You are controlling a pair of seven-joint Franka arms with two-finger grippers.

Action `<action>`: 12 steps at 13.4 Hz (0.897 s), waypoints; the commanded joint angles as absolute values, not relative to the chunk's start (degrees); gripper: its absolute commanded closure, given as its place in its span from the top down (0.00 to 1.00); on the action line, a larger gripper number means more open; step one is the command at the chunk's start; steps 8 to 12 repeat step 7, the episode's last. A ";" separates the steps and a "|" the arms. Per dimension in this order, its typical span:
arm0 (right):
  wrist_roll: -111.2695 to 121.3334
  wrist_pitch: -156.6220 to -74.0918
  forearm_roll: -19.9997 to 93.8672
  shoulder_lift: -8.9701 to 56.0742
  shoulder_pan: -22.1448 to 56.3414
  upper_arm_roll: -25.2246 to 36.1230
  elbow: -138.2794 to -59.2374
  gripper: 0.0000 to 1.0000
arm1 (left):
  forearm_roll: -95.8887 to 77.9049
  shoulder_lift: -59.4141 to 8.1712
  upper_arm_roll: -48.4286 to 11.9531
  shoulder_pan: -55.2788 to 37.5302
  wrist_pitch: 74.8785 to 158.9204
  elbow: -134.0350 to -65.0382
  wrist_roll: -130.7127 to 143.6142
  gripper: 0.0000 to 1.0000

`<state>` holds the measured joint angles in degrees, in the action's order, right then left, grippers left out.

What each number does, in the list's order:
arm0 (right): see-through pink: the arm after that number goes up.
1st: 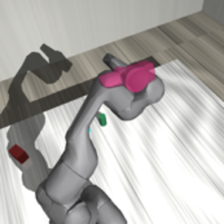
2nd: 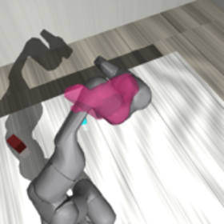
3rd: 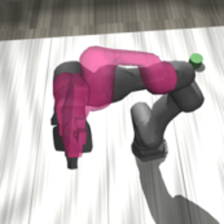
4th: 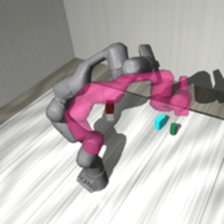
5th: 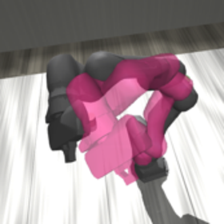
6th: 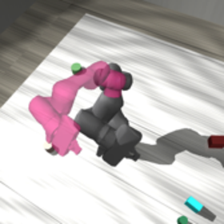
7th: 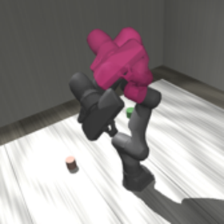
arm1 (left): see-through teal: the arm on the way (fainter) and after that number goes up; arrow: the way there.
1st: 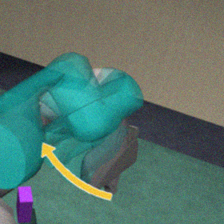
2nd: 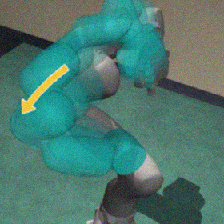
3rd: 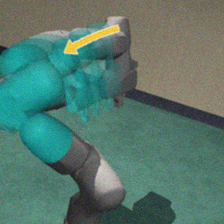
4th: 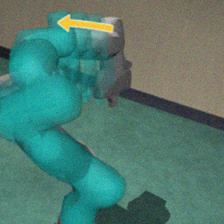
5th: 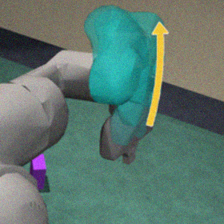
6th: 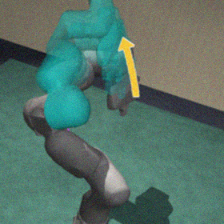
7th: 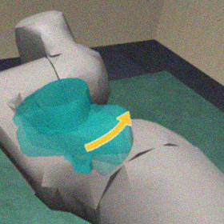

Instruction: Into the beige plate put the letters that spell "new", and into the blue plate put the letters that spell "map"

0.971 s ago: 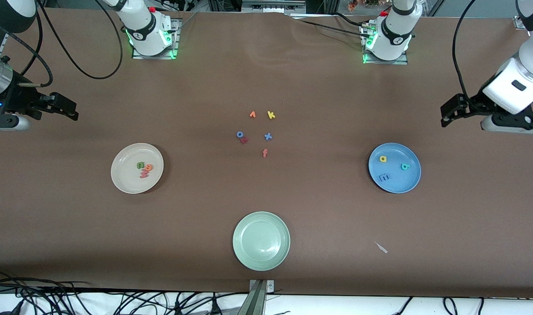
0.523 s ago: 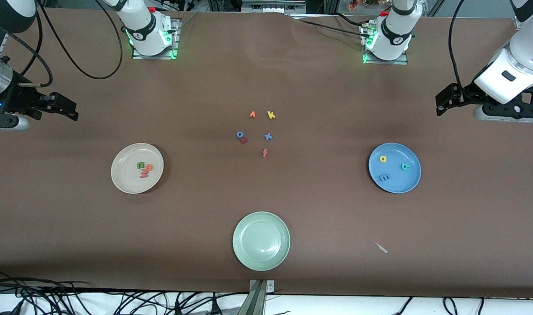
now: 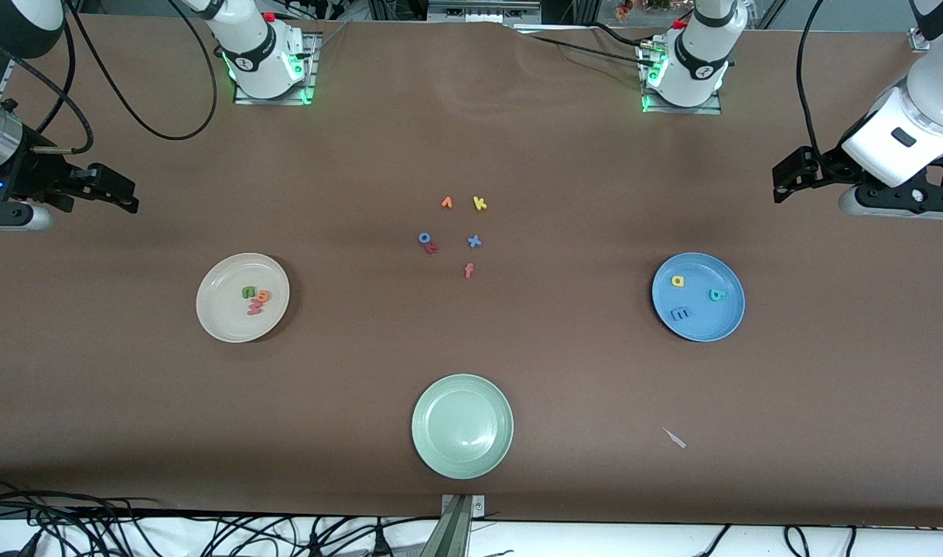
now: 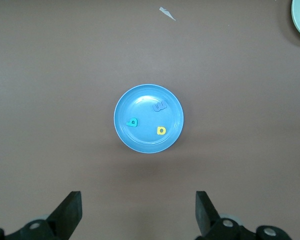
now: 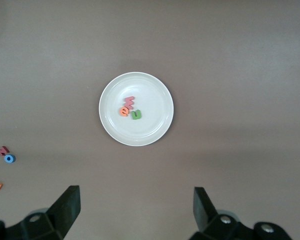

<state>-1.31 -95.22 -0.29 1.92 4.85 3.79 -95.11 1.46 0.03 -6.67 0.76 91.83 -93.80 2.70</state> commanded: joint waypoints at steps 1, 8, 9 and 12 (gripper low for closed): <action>-1.23 -94.92 0.53 2.20 4.48 3.69 -94.31 1.00 | 0.53 -1.14 -6.42 0.88 89.91 -91.67 2.46 1.00; -1.23 -95.01 0.62 2.20 4.48 3.69 -94.31 1.00 | 0.09 -1.06 -6.42 1.05 89.48 -91.58 2.37 1.00; -1.23 -95.01 0.62 2.20 4.48 3.69 -94.31 1.00 | 0.09 -1.06 -6.42 1.05 89.48 -91.58 2.37 1.00; -1.23 -95.01 0.62 2.20 4.48 3.69 -94.31 1.00 | 0.09 -1.06 -6.42 1.05 89.48 -91.58 2.37 1.00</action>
